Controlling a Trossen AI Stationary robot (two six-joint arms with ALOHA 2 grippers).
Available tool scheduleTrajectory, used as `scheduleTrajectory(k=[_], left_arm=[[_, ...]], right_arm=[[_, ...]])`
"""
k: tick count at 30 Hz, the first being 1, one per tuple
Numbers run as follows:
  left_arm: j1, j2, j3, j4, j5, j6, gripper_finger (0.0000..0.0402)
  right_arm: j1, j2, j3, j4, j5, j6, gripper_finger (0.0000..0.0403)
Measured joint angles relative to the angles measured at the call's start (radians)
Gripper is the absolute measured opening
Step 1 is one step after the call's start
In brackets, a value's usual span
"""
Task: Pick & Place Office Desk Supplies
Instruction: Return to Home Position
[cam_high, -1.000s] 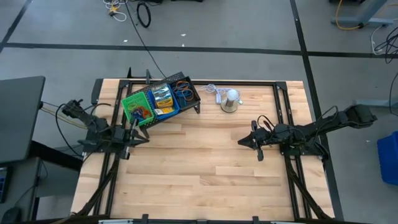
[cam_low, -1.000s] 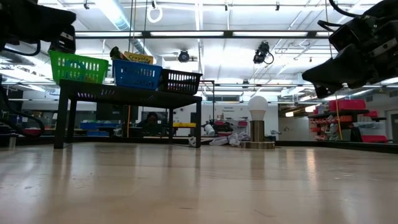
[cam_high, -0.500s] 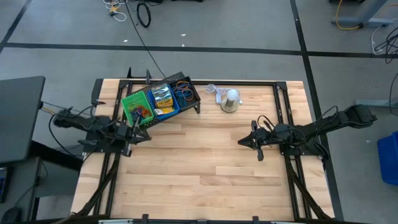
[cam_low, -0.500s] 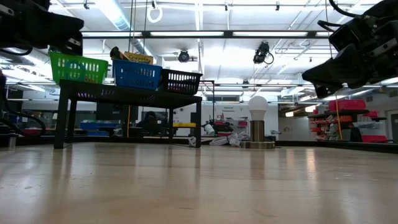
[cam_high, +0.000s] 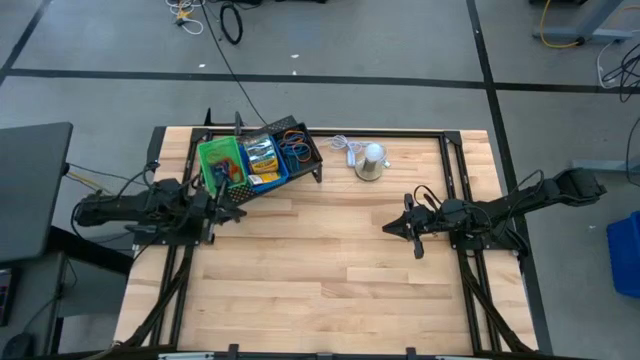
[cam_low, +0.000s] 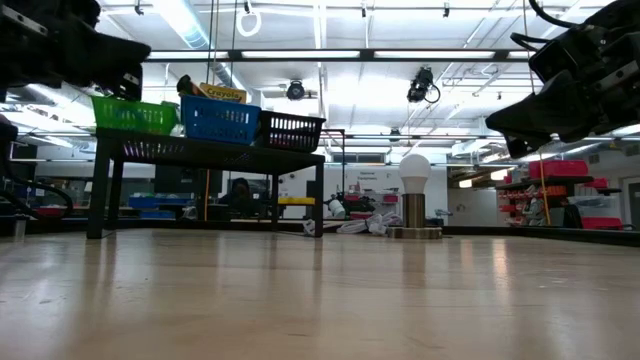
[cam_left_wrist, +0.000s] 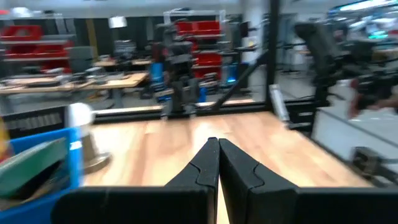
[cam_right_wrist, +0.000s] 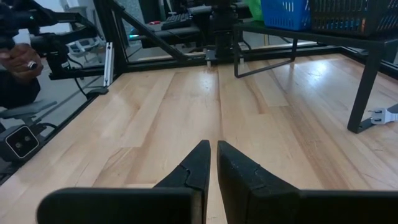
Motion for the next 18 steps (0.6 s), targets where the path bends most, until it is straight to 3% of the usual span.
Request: scheduleTrajectory(k=[5, 13, 18], left_arm=[[0.024, 0.0, 0.0, 0.043, 0.14, -0.03, 0.0012], [-0.029, 0.001, -0.001, 0.051, 0.134, -0.033, 0.0012], [-0.1, 0.003, -0.085, 0.115, 0.074, -0.061, 0.0012]], right_arm=[[0.0, 0.0, 0.0, 0.0, 0.0, 0.027, 0.0034], [0.0, 0.0, 0.0, 0.0, 0.0, 0.046, 0.0034], [0.0, 0.0, 0.0, 0.0, 0.0, 0.052, 0.0034]])
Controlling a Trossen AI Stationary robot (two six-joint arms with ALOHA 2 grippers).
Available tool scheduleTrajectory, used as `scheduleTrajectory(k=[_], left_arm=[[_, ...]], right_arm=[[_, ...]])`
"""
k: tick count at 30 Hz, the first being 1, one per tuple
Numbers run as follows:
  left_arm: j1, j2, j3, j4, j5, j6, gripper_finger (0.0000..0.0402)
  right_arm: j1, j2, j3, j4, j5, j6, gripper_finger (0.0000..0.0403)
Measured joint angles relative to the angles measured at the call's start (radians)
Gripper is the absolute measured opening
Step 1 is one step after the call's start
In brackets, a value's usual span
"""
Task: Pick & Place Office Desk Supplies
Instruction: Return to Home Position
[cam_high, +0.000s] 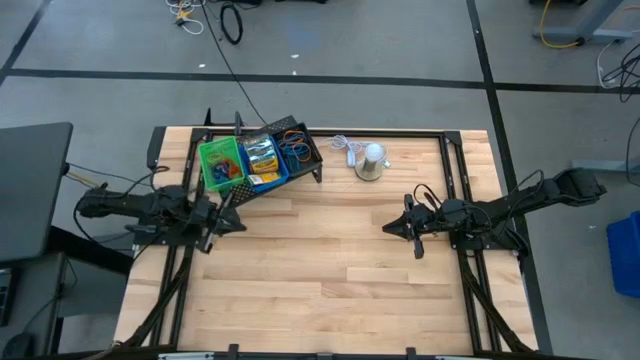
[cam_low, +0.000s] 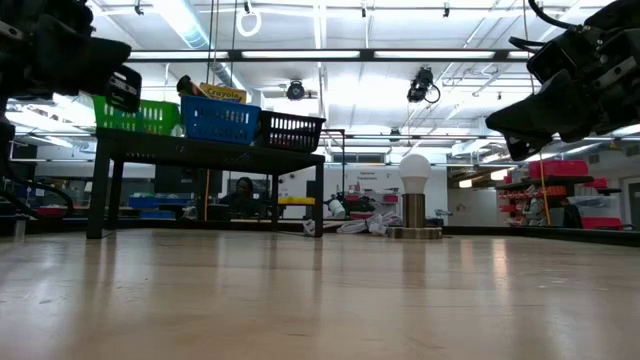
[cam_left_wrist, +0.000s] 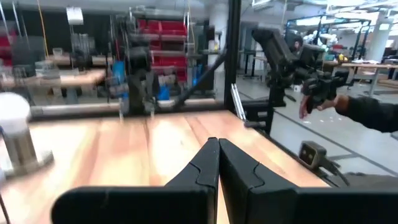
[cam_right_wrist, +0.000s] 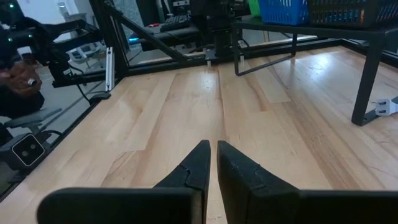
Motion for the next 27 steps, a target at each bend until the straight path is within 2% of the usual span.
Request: scheduleTrajectory(k=[4, 12, 21, 27], left_arm=[[-0.058, 0.022, -0.002, -0.001, -0.04, -0.006, 0.0012], [-0.126, 0.019, -0.002, 0.025, 0.079, 0.096, 0.0012], [-0.129, 0.021, -0.002, -0.015, -0.077, 0.07, 0.0012], [-0.129, 0.021, -0.002, -0.033, -0.094, 0.058, 0.0012]], right_arm=[[0.0, 0.0, 0.0, 0.0, 0.0, 0.01, 0.0034], [0.0, 0.0, 0.0, 0.003, 0.0, 0.027, 0.0034], [0.0, 0.0, 0.0, 0.003, 0.0, 0.025, 0.0034], [0.0, 0.0, 0.0, 0.003, 0.0, 0.024, 0.0034]])
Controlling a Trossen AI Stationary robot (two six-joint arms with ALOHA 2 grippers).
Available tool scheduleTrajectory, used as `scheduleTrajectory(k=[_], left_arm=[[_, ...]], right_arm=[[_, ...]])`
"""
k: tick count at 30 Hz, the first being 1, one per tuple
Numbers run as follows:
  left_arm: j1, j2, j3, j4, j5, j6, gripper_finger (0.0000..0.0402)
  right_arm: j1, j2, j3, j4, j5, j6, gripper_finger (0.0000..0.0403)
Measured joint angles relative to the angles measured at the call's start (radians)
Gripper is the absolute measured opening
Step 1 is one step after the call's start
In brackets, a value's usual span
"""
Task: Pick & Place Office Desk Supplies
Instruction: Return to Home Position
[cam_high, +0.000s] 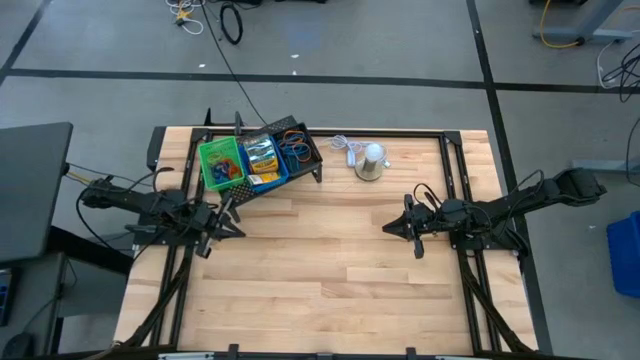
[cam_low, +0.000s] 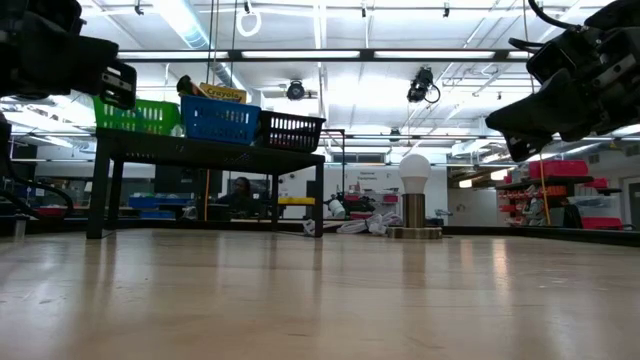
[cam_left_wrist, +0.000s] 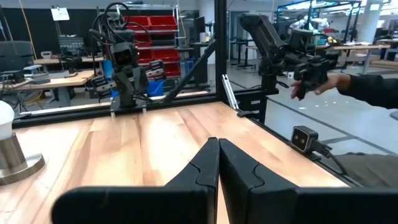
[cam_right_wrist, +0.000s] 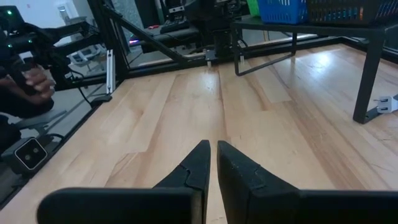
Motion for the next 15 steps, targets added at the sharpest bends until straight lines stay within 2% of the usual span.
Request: scheduleTrajectory(k=[15], left_arm=[[0.0, 0.0, 0.0, 0.0, 0.0, 0.0, 0.0012]], right_arm=[[0.0, 0.0, 0.0, -0.001, 0.0, -0.016, 0.0034]])
